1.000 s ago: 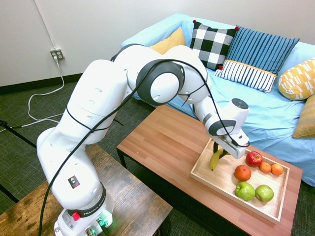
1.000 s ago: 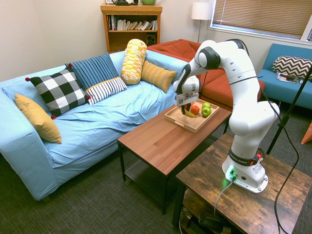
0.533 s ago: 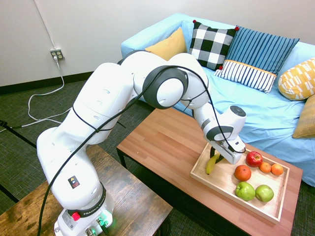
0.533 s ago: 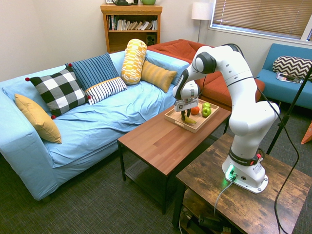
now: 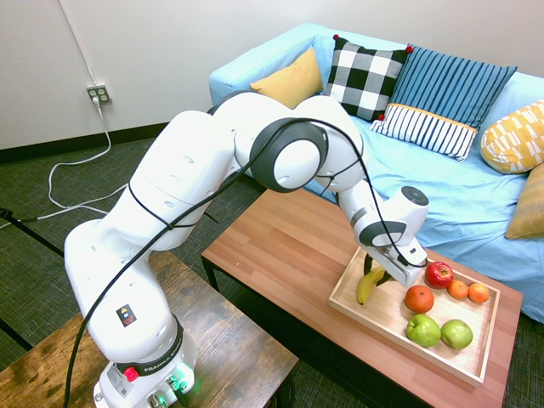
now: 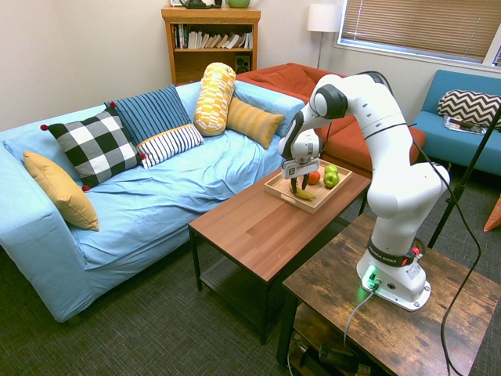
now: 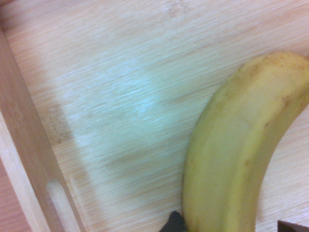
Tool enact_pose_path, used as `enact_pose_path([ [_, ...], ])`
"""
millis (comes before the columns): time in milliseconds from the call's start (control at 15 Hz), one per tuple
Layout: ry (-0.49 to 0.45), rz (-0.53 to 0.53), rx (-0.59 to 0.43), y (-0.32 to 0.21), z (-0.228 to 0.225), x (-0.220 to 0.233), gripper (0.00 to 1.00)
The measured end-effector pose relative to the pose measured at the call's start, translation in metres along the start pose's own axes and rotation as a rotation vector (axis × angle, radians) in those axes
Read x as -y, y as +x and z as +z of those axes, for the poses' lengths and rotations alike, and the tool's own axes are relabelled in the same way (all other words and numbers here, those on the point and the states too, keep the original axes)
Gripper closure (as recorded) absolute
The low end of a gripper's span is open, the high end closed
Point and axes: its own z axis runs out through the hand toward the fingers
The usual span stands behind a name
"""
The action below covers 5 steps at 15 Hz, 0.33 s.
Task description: Put banana in the tray
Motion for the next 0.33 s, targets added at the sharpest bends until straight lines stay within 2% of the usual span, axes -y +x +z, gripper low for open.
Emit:
enact_pose_path([
  [333,0.037,-0.023,-0.035,0.002,-0.062,-0.012,0.0],
])
